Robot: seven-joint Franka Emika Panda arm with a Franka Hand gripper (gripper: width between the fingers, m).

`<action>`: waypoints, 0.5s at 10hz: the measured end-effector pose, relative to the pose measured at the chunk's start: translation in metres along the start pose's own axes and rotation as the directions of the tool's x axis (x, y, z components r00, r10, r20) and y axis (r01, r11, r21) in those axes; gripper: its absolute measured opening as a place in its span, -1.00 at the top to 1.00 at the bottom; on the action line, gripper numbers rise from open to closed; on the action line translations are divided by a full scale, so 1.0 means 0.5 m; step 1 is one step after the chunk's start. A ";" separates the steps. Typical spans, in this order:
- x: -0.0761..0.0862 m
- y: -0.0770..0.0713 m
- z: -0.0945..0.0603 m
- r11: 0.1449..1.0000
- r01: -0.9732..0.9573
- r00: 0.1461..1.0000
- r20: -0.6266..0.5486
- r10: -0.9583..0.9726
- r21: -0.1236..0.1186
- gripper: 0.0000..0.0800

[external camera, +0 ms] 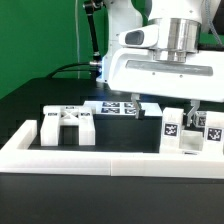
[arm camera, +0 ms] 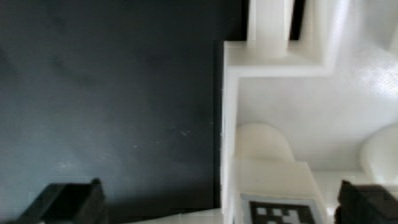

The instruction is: Assemble chair

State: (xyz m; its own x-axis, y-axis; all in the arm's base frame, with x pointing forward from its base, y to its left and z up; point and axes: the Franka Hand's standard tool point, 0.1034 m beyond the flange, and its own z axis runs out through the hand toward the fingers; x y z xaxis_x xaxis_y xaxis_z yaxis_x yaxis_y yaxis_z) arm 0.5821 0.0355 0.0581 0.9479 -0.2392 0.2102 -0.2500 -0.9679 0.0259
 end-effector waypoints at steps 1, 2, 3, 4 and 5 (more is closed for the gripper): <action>0.000 0.000 0.000 1.000 0.000 1.000 0.000 0.000 0.000 -0.62; 0.000 0.002 0.002 1.000 0.016 1.000 0.001 -0.016 -0.001 -0.62; -0.002 0.004 0.006 0.999 0.038 0.999 0.004 -0.038 -0.002 -0.62; -0.005 0.000 0.010 0.999 0.048 0.999 0.000 -0.048 -0.001 -0.62; -0.012 -0.007 0.015 0.998 0.057 0.998 -0.014 -0.057 0.000 -0.62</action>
Offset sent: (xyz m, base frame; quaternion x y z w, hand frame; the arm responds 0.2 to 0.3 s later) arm 0.0000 0.0177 -0.0125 0.0401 0.0053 -0.0708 0.9967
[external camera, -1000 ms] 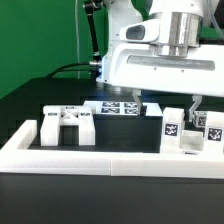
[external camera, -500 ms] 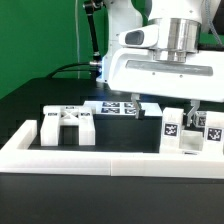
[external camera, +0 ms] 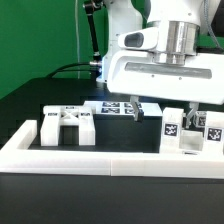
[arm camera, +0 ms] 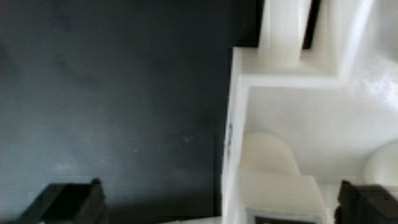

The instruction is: Assemble chair

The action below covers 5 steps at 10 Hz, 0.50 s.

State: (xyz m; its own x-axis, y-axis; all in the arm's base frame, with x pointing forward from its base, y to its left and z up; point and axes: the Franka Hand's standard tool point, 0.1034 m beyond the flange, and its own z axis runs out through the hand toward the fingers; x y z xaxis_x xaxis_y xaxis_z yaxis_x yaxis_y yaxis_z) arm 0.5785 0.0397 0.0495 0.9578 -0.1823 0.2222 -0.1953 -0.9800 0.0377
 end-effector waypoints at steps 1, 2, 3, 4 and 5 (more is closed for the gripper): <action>-0.006 0.002 0.010 1.000 0.009 1.000 -0.012 -0.009 -0.006 -0.62; -0.010 0.006 0.023 1.000 0.011 1.000 -0.016 -0.011 -0.013 -0.62; -0.016 0.002 0.032 1.000 0.009 1.000 -0.013 -0.009 -0.015 -0.62; -0.022 -0.006 0.042 1.000 0.013 1.000 -0.011 -0.013 -0.017 -0.62; -0.026 -0.011 0.047 1.000 0.013 1.000 -0.011 -0.013 -0.017 -0.62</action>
Offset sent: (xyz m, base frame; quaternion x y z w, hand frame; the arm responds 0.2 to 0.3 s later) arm 0.0048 0.0158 -0.0182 0.0052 0.0220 0.0051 0.9997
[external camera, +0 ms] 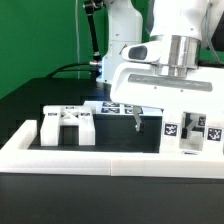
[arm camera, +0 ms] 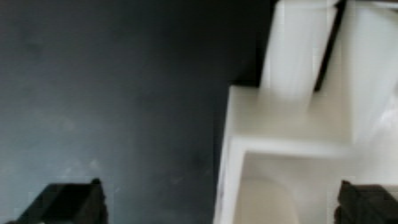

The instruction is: Assemble chair

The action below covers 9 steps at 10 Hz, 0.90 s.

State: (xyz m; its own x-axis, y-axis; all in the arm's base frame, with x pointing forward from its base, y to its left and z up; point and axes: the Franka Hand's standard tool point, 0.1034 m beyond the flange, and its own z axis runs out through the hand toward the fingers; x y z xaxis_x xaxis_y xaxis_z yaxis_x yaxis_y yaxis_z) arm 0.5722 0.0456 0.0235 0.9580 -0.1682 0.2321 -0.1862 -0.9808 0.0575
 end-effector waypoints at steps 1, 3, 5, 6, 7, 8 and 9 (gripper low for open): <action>-0.001 -0.004 0.001 1.000 -0.003 1.000 0.001 0.003 0.000 -0.62; -0.001 -0.002 0.003 1.000 -0.003 1.000 0.001 0.003 -0.001 -0.62; -0.008 0.011 0.015 1.000 -0.007 1.000 0.008 0.007 -0.011 -0.62; -0.009 0.017 0.018 1.000 -0.008 1.000 0.010 0.008 -0.014 -0.62; -0.009 0.028 0.023 1.000 -0.014 1.000 0.013 0.014 -0.018 -0.41; -0.009 0.027 0.022 1.000 -0.017 1.000 0.013 0.017 -0.018 -0.07; -0.008 0.028 0.022 1.000 -0.017 1.000 0.012 0.017 -0.017 -0.07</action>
Offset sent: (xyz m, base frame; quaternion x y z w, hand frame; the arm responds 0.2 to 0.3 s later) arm 0.0007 -0.0014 -0.0088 0.0072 0.0093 0.0076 0.9999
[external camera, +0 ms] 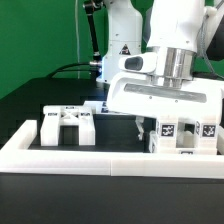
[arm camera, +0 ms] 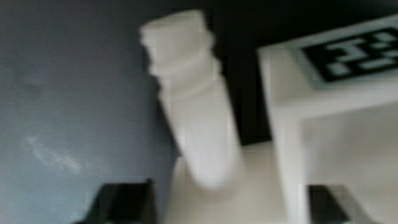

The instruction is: Assemble chair

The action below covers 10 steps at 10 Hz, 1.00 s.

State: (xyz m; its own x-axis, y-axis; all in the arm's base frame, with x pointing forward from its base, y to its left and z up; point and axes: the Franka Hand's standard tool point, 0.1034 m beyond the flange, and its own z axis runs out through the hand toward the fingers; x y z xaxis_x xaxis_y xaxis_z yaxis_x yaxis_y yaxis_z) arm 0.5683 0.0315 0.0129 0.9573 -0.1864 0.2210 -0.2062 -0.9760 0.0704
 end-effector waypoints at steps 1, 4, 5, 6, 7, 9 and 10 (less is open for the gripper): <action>0.004 0.002 -0.003 1.000 -0.002 1.000 -0.004 0.002 0.001 0.20; 0.006 0.006 -0.006 1.000 -0.012 1.000 -0.005 0.012 0.000 0.20; 0.006 0.011 -0.008 1.000 -0.026 1.000 -0.005 0.026 -0.001 0.20; 0.006 0.019 -0.011 0.999 -0.052 0.999 -0.001 0.052 0.001 0.20; 0.006 0.028 -0.016 0.997 -0.076 0.997 0.007 0.076 0.002 0.20; 0.010 0.039 -0.035 0.994 -0.109 0.993 0.035 0.108 0.006 0.20; 0.016 0.054 -0.056 0.992 -0.124 0.991 0.057 0.123 0.011 0.20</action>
Offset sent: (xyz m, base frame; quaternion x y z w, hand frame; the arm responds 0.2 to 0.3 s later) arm -0.0063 -0.0052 0.0044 -0.0011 -0.0099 0.0206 0.9997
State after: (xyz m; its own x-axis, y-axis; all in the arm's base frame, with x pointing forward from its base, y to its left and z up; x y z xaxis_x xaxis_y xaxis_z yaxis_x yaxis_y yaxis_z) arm 0.5649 0.0070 0.0441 0.9346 -0.3109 0.1726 -0.3208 -0.9466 0.0318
